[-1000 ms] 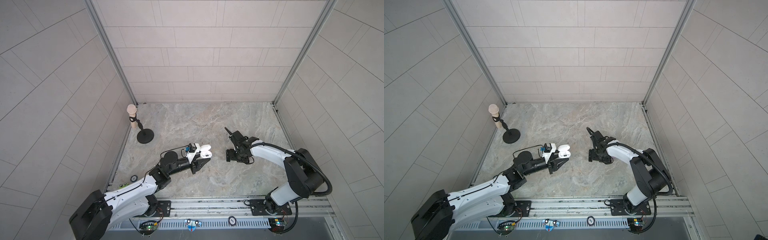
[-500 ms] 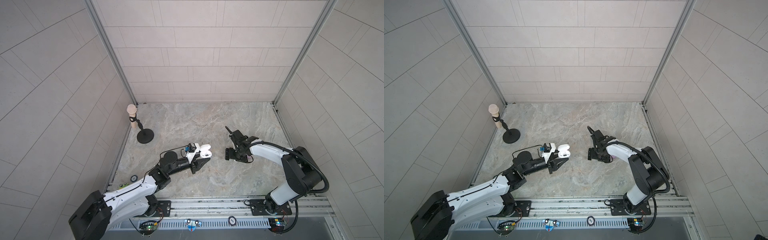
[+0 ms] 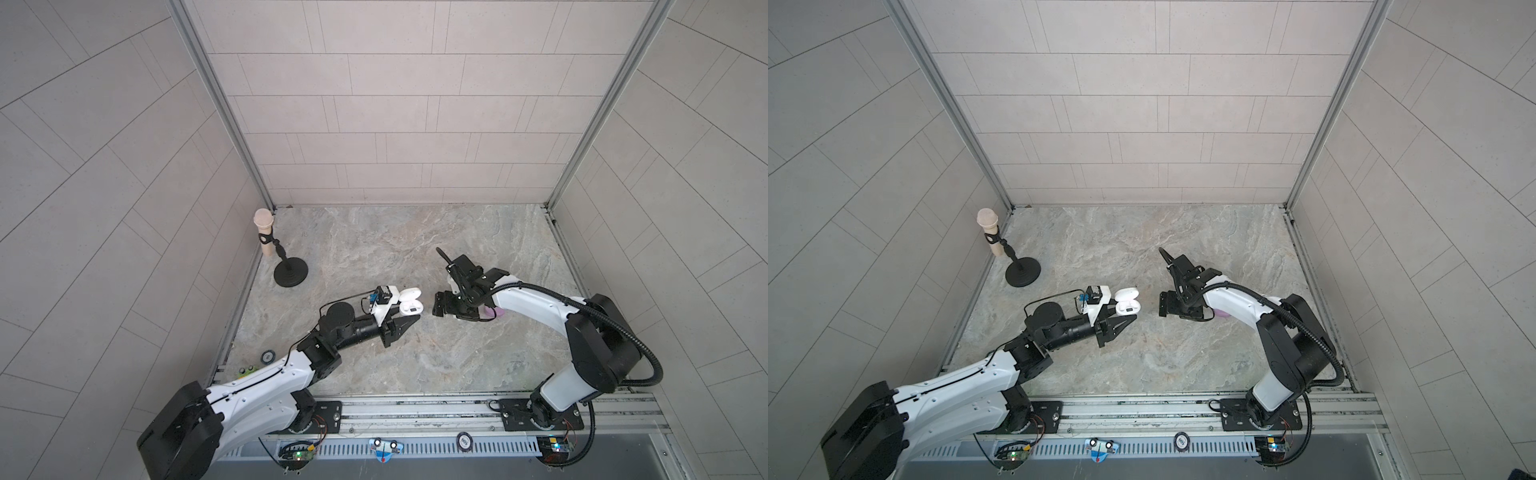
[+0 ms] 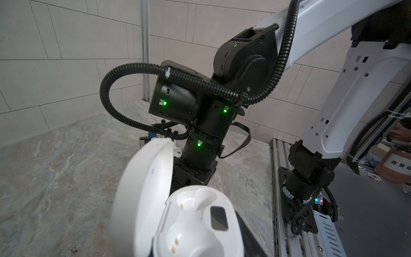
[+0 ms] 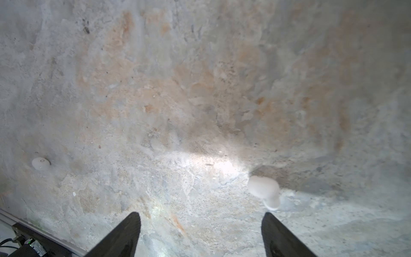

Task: Insert wireless bluetooth earbuds into charging case
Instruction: Move the wireless bluetooth earbud to the center of the table.

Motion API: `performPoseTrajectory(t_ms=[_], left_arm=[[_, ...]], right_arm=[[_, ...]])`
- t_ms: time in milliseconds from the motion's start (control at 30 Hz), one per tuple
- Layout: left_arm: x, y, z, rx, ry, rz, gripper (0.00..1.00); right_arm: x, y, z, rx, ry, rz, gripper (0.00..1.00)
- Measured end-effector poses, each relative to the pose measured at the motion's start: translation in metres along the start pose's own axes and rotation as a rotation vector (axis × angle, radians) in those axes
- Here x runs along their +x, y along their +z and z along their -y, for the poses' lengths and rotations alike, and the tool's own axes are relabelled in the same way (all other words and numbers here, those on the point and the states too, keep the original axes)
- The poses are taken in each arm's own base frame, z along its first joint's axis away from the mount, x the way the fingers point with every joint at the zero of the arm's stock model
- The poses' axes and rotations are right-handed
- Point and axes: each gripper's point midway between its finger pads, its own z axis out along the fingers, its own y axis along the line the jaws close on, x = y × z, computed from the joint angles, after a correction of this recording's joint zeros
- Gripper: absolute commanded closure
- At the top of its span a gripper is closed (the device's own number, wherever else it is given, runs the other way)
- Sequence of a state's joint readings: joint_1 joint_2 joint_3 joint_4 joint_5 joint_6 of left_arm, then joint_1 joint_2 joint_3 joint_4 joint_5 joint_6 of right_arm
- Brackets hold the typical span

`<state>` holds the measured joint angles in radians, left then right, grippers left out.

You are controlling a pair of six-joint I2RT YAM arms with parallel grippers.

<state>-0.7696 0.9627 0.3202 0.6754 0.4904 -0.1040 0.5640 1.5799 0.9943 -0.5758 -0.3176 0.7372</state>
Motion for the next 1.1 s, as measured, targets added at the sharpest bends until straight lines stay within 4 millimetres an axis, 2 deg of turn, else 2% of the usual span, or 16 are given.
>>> performPoseTrajectory(t_ms=[167,233,300,433,567,800,1100], left_arm=[[-0.003,-0.001,0.000,-0.002,0.003,0.008,0.84],[-0.003,-0.001,0.000,-0.002,0.003,0.008,0.84],[-0.003,-0.001,0.000,-0.002,0.003,0.008,0.84],[-0.001,0.000,0.000,-0.001,0.001,0.004,0.85],[-0.002,-0.001,0.000,-0.002,0.002,0.005,0.85],[-0.005,-0.002,0.000,-0.004,0.007,0.016,0.85],[-0.005,-0.002,-0.001,-0.009,0.007,0.017,0.85]], right_arm=[[-0.004,-0.021,0.002,0.054,-0.029,0.033,0.12],[-0.009,-0.030,0.008,0.075,-0.031,0.059,0.12],[-0.013,-0.030,0.018,0.094,-0.022,0.061,0.11],[-0.010,-0.006,0.040,0.134,0.003,0.000,0.10],[0.002,0.021,0.050,0.152,0.001,-0.076,0.08],[-0.005,0.024,0.029,0.058,-0.015,-0.063,0.08],[-0.003,0.025,-0.007,-0.056,-0.053,-0.073,0.08]])
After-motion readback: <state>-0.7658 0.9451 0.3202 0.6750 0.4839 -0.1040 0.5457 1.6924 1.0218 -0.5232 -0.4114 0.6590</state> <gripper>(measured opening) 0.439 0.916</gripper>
